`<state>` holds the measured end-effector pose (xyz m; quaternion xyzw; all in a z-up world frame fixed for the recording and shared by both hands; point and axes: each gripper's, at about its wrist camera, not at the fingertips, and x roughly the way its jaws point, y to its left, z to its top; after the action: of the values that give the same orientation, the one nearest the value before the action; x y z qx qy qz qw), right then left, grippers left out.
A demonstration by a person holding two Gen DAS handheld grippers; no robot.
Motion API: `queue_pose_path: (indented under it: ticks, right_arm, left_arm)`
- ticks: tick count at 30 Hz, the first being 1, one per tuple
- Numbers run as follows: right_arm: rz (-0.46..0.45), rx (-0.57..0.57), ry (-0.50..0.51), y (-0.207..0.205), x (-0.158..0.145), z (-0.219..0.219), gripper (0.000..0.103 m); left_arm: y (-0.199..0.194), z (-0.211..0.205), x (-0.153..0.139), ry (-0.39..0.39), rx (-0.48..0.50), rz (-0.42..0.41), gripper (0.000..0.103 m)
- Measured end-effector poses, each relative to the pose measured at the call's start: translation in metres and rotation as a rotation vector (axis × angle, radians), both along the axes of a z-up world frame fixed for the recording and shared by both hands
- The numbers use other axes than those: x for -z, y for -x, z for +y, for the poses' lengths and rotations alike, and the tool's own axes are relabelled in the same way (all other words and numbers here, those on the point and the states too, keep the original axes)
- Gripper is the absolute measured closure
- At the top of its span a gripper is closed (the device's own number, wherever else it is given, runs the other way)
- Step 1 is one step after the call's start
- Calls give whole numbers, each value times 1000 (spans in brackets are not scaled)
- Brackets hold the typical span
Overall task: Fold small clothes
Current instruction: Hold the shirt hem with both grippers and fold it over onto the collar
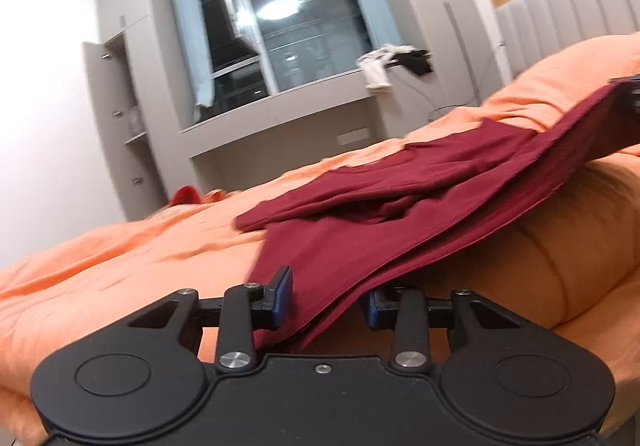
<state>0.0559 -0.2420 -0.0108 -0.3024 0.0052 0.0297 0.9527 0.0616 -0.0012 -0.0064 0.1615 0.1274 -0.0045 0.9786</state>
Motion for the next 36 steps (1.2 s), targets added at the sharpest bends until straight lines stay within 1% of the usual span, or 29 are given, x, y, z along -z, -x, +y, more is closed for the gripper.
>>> queue_pose_path:
  ticks: [1, 2, 3, 4, 6, 7, 8, 9, 10, 12, 15, 18, 22, 24, 27, 31, 33, 36]
  right_arm:
    - [3, 7, 1, 1, 0, 0, 91]
    - [6, 12, 4, -1, 0, 1, 90]
    - [8, 19, 10, -1, 1, 1, 87]
    - [10, 25, 17, -2, 2, 4, 85]
    - [21, 33, 27, -2, 5, 5, 85]
    - [26, 37, 30, -2, 6, 6, 85]
    - [29, 41, 36, 0, 7, 7, 86]
    - [32, 40, 40, 0, 8, 9, 90]
    - [31, 40, 41, 3, 8, 10, 93]
    - [26, 35, 47, 8, 9, 12, 95]
    - [-9, 31, 62, 16, 5, 11, 97]
    - [-36, 32, 65, 25, -6, 7, 97]
    - [-73, 27, 93, 47, -20, 1, 97]
    - [-83, 18, 106, 63, -27, -2, 97]
    - [-75, -8, 105, 92, -39, -4, 97]
    - [-111, -38, 120, 128, -55, -6, 97]
    - [-110, -55, 108, 132, -62, -8, 97]
    - [-116, -63, 79, 117, -71, -10, 97]
  left_arm:
    - [3, 2, -1, 3, -18, 1, 64]
    - [3, 7, -1, 10, -35, 3, 67]
    - [5, 10, -2, 19, -44, 3, 73]
    - [7, 13, -3, 28, -49, 2, 76]
    - [10, 18, -5, 40, -53, -1, 82]
    - [11, 19, -6, 42, -56, -6, 85]
    - [13, 20, -6, 42, -58, -11, 91]
    - [14, 20, -7, 43, -58, -17, 95]
    - [15, 19, -8, 48, -57, -28, 96]
    - [20, 21, -13, 77, -52, -57, 97]
    - [26, 25, -25, 155, -39, -106, 98]
    - [29, 27, -40, 213, -34, -148, 98]
    - [41, 26, -61, 266, -10, -181, 98]
    - [53, 25, -73, 259, 13, -207, 98]
    - [79, 21, -90, 202, 52, -246, 98]
    - [113, 24, -115, 207, 103, -257, 98]
    - [126, 23, -127, 196, 117, -280, 98]
    - [129, 20, -140, 202, 133, -275, 98]
